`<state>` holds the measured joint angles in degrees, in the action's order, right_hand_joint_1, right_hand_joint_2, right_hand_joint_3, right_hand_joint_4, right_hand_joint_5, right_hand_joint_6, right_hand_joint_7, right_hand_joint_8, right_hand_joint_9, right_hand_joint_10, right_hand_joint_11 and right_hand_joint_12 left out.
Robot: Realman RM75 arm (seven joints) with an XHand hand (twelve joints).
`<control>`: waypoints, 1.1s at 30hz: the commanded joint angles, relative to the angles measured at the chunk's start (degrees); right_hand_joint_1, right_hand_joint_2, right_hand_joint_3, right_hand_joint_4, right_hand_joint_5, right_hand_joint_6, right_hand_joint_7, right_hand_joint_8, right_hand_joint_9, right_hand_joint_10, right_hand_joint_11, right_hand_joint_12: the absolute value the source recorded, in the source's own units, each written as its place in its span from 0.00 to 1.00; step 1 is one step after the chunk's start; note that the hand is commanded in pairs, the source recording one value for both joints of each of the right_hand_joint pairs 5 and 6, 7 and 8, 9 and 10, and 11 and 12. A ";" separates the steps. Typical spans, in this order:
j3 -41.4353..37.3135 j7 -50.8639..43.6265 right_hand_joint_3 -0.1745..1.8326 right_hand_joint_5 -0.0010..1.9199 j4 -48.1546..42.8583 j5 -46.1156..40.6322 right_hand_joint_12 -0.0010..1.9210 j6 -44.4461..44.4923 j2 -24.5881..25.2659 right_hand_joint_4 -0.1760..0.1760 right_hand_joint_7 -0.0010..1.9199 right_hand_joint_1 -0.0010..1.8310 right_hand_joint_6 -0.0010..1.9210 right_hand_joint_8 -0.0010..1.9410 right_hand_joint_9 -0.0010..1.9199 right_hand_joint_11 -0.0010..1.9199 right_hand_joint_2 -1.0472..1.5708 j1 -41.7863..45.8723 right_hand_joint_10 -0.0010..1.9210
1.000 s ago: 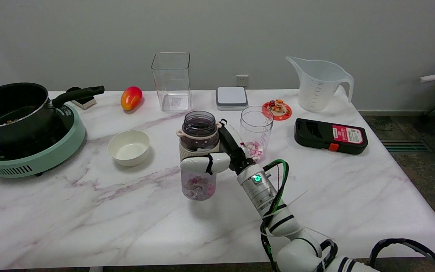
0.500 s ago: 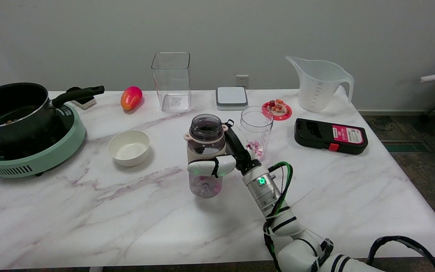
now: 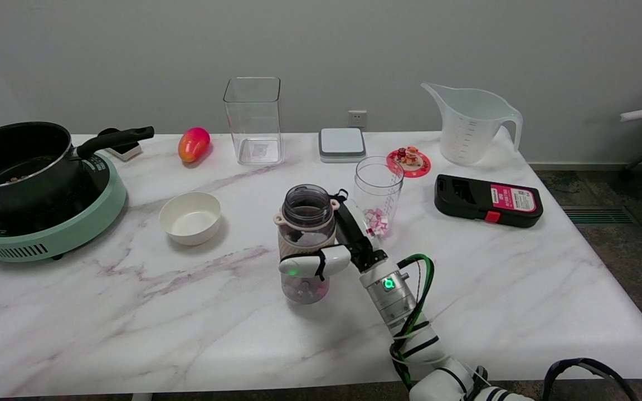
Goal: Place the bottle onto the table.
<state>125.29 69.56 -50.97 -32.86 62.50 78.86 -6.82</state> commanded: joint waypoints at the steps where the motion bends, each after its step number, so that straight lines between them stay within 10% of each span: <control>1: 0.02 1.89 0.21 0.87 6.88 3.67 0.79 6.98 2.86 0.50 0.91 0.63 0.87 0.90 0.87 0.79 1.00 -1.14 0.87; 33: -0.38 5.81 0.28 0.84 17.99 4.95 0.79 13.30 3.50 0.50 0.90 0.62 0.84 0.89 0.86 0.79 1.00 -5.30 0.86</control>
<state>125.07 73.39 -36.59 -28.38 73.53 82.32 -10.82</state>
